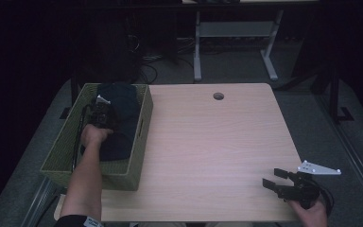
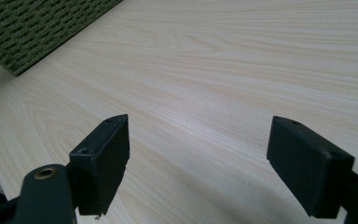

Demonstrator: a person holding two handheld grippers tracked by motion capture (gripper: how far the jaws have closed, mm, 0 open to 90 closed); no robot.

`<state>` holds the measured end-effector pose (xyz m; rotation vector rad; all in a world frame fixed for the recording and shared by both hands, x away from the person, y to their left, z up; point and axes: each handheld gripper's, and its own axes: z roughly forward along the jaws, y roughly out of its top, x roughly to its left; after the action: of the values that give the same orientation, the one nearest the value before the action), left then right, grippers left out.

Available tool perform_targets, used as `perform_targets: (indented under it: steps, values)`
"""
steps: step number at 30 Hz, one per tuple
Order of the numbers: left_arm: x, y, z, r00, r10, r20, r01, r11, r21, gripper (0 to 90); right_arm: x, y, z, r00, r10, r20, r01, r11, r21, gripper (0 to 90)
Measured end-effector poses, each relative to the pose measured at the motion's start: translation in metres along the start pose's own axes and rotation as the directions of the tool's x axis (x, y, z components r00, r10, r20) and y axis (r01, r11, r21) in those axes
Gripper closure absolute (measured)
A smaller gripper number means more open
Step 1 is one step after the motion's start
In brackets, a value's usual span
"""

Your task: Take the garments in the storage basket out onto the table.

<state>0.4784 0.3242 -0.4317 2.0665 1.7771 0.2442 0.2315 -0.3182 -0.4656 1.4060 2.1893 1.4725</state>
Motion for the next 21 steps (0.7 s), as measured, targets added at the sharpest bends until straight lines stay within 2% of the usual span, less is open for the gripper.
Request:
perform_targets:
  steps: [5,7,11,17,18,19,20,21]
  values:
    - [-0.002,0.000,-0.007,0.9997,-0.003,0.025,0.002,0.9997,0.026,74.1,0.000,0.000,0.002,1.0000,-0.003,-0.009,0.003,1.000,0.005,20.8]
    - [-0.002,-0.001,-0.016,0.9990,-0.013,0.043,0.013,0.9999,0.010,74.2,0.001,0.000,0.003,0.9999,-0.007,-0.010,0.007,1.000,0.008,20.8]
    - [-0.003,-0.002,-0.027,0.9979,-0.008,0.065,0.008,1.0000,-0.002,74.4,0.002,0.001,0.003,0.9998,-0.013,-0.012,0.013,1.000,0.008,20.8]
    - [-0.007,-0.004,-0.040,0.9954,0.005,0.096,-0.002,0.9994,-0.036,74.5,0.003,0.001,0.005,0.9998,-0.016,-0.015,0.016,1.000,0.012,20.8]
    - [-0.008,-0.004,-0.047,0.9938,0.016,0.110,-0.010,0.9988,-0.047,74.4,0.004,0.002,0.005,0.9996,-0.021,-0.017,0.021,1.000,0.011,20.8]
    - [-0.008,-0.004,-0.047,0.9938,0.016,0.110,-0.010,0.9988,-0.047,74.4,0.004,0.002,0.005,0.9997,-0.020,-0.017,0.020,1.000,0.012,20.8]
    - [-0.010,-0.005,-0.055,0.9923,0.026,0.121,-0.018,0.9975,-0.068,74.5,0.004,0.002,0.005,0.9996,-0.021,-0.017,0.022,1.000,0.013,20.8]
    - [-0.010,-0.005,-0.055,0.9923,0.026,0.121,-0.018,0.9975,-0.068,74.5,0.004,0.002,0.005,0.9996,-0.021,-0.017,0.022,1.000,0.013,20.8]
